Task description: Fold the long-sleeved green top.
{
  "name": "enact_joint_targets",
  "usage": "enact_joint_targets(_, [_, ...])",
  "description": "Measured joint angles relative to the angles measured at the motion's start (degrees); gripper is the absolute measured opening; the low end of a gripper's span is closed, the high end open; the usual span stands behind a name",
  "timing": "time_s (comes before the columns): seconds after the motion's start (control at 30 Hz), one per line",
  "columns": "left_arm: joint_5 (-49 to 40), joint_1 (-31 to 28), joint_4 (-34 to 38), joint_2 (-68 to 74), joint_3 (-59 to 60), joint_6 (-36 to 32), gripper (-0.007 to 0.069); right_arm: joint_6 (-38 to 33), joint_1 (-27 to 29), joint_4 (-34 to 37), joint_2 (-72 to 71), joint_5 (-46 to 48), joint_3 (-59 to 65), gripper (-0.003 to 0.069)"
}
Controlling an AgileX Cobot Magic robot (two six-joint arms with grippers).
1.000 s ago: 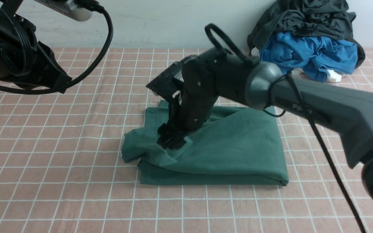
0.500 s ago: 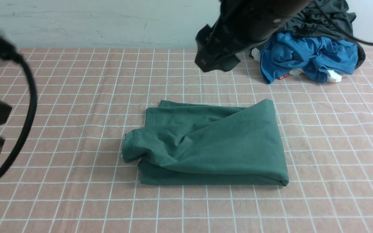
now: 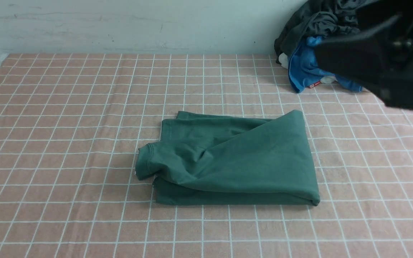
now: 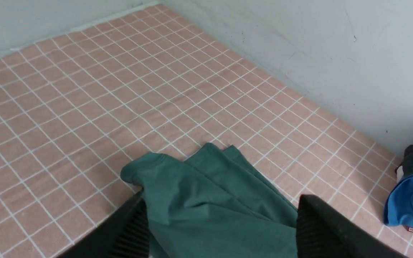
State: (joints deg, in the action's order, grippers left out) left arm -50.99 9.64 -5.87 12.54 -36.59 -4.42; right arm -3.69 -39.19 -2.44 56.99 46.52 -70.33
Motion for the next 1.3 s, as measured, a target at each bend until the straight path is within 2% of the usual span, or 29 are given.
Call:
enact_joint_targets(0.1, [0.14,0.00,0.00,-1.60,1.42,0.00,-0.0003,0.10,0.00,0.00,-5.16,-1.67,5.01,0.0483])
enact_joint_targets(0.23, [0.08,0.00,0.05,-2.04,2.76,0.00,-0.0003,0.10,-0.05,0.00,-15.71,-5.99,12.01,0.0359])
enact_joint_targets(0.27, [0.08,0.00,0.05,-2.04,2.76,0.00,-0.0003,0.10,-0.05,0.00,-15.71,-6.22,12.30,0.0359])
enact_joint_targets(0.3, [-0.22,0.00,0.05,-2.04,3.14,0.00,-0.0003,0.10,-0.05,0.00,-20.93,-7.95,14.61,0.0275])
enact_joint_targets(0.33, [-0.24,0.00,0.05,-2.04,3.14,0.00,-0.0003,0.10,-0.05,0.00,-20.93,-8.13,14.84,0.0275])
enact_joint_targets(0.4, [-0.82,0.00,0.05,-2.04,3.33,0.00,-0.0003,0.10,-0.05,0.00,-26.45,-9.17,17.57,0.0159])
enact_joint_targets(0.47, [-1.22,0.00,0.05,-2.04,3.33,0.00,-0.0003,0.10,-0.05,0.00,-29.47,-9.23,19.20,0.0076])
enact_joint_targets(0.57, [-1.43,0.00,0.05,-2.04,3.33,0.00,-0.0003,0.28,-0.05,0.00,-32.29,-8.93,19.97,0.0004])
enact_joint_targets(1.3, [-1.43,0.00,0.05,-2.09,3.33,0.00,-0.0003,1.53,-0.05,0.97,-33.63,-8.84,20.80,-0.0014])
